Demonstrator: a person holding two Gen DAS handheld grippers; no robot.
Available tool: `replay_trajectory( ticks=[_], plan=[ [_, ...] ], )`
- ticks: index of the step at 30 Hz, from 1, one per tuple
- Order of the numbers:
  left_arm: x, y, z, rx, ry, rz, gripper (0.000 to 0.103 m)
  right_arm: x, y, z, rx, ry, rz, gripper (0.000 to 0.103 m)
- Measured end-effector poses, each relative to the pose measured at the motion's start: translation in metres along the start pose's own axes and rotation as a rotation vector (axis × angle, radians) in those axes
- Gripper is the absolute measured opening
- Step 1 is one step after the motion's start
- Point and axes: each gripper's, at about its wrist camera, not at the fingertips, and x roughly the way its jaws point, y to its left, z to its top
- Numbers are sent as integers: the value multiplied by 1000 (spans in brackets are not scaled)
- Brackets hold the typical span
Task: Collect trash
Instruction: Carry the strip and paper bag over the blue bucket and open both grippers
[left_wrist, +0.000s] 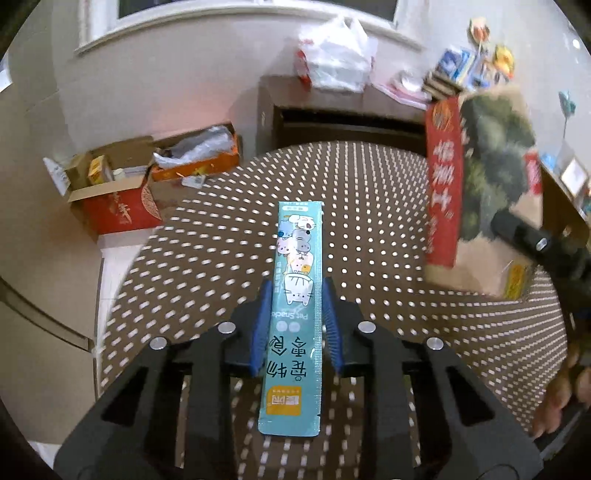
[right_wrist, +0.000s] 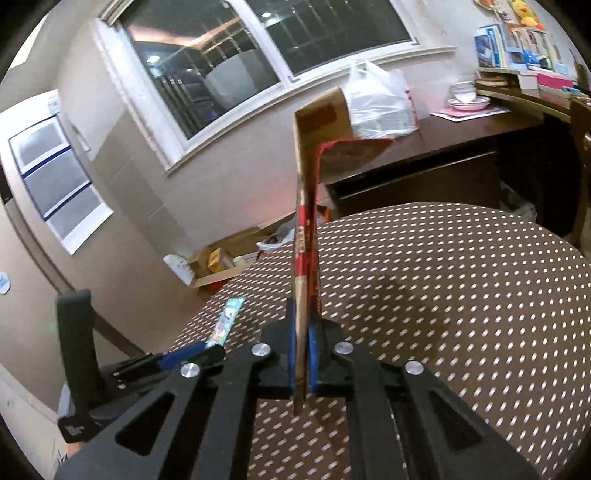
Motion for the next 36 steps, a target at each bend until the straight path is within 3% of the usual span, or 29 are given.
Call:
replay_trajectory(
  ticks=[9, 19, 29, 36],
  plan=[
    [-104, 28, -31, -91, -149, 32, 27, -36, 78, -30, -76, 0, 125, 6],
    [-195, 86, -92, -206, -244, 100, 27, -56, 184, -73, -186, 45, 307, 6],
    [-238, 155, -154, -332, -263, 199, 27, -31, 266, -133, -275, 169, 402, 6],
    [-239, 202, -191, -429, -228, 245, 27, 0, 307, -170, -324, 256, 421, 6]
  ],
)
